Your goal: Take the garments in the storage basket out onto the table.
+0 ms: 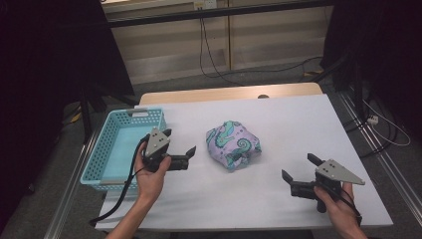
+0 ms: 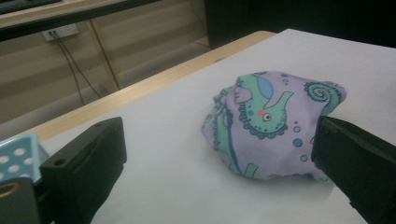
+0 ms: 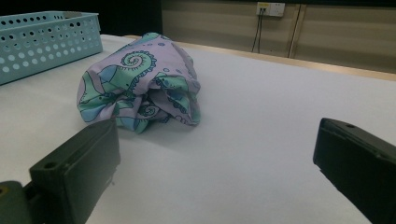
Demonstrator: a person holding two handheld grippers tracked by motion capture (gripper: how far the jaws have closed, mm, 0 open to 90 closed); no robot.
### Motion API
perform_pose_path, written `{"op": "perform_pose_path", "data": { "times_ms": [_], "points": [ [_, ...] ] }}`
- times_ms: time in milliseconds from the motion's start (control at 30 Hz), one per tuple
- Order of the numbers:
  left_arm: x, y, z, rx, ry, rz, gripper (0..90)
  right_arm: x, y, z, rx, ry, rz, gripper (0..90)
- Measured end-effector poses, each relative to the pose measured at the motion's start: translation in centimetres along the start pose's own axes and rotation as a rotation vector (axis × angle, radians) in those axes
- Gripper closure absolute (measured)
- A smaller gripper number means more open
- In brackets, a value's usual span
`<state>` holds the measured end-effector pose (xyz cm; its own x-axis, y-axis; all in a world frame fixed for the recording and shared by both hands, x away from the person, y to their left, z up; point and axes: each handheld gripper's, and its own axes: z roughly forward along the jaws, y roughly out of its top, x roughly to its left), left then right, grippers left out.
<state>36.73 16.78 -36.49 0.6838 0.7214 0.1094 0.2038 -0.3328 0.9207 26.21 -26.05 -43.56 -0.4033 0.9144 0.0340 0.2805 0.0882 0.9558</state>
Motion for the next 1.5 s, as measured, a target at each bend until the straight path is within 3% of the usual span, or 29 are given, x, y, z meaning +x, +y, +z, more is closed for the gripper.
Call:
{"op": "perform_pose_path", "data": {
  "times_ms": [133,233,400,500,533,633,767,867,967,1000,1133,1233,1300,1400,1500],
  "points": [
    [0.9,-0.4,-1.5,-0.025,0.032,-0.037,3.9,0.0,0.0,0.0,0.001,-0.001,0.0,0.7],
    [1.2,-0.6,-2.1,-0.032,0.045,-0.036,3.9,0.0,0.0,0.0,0.001,-0.002,0.001,0.7],
    [2.2,-1.4,-3.7,-0.041,0.104,-0.037,3.9,0.0,0.0,0.0,0.0,0.0,-0.001,0.7],
    [2.4,-1.7,-4.3,-0.041,0.113,-0.047,3.2,0.0,0.0,0.1,0.001,-0.003,-0.001,0.7],
    [2.5,-1.8,-4.9,-0.033,0.14,-0.037,3.2,0.0,0.0,0.1,0.001,-0.003,-0.002,0.7],
    [2.7,-2.0,-5.4,-0.042,0.13,-0.048,3.2,0.0,0.0,0.1,0.0,-0.003,0.0,0.7],
    [3.3,-2.8,-6.8,-0.042,0.169,-0.041,2.9,0.0,0.0,0.1,0.001,-0.003,-0.001,0.7],
    [3.4,-3.3,-7.2,-0.041,0.164,-0.055,2.8,0.0,0.0,0.2,0.001,-0.004,0.003,0.7],
    [3.2,-3.9,-7.8,-0.03,0.195,-0.041,2.8,0.0,0.0,0.2,0.002,-0.004,0.003,0.7],
    [3.0,-4.2,-8.3,-0.047,0.177,-0.053,2.7,0.0,0.0,0.2,0.002,-0.003,0.003,0.7],
    [2.9,-4.9,-8.9,-0.049,0.19,-0.081,2.7,0.1,0.0,0.2,0.002,-0.002,0.002,0.7],
    [2.4,-5.6,-9.3,-0.052,0.233,-0.051,2.7,0.1,0.0,0.2,0.002,-0.002,0.002,0.7],
    [2.3,-6.1,-9.5,-0.056,0.228,-0.062,2.9,0.0,0.0,0.2,0.003,-0.003,0.004,0.7],
    [1.8,-7.0,-10.1,-0.088,0.206,-0.114,2.9,0.1,0.0,0.2,0.0,0.0,0.001,0.7],
    [1.4,-7.4,-10.5,-0.098,0.236,-0.111,2.5,0.0,0.0,0.2,0.0,-0.003,-0.001,0.7]
  ]
}}
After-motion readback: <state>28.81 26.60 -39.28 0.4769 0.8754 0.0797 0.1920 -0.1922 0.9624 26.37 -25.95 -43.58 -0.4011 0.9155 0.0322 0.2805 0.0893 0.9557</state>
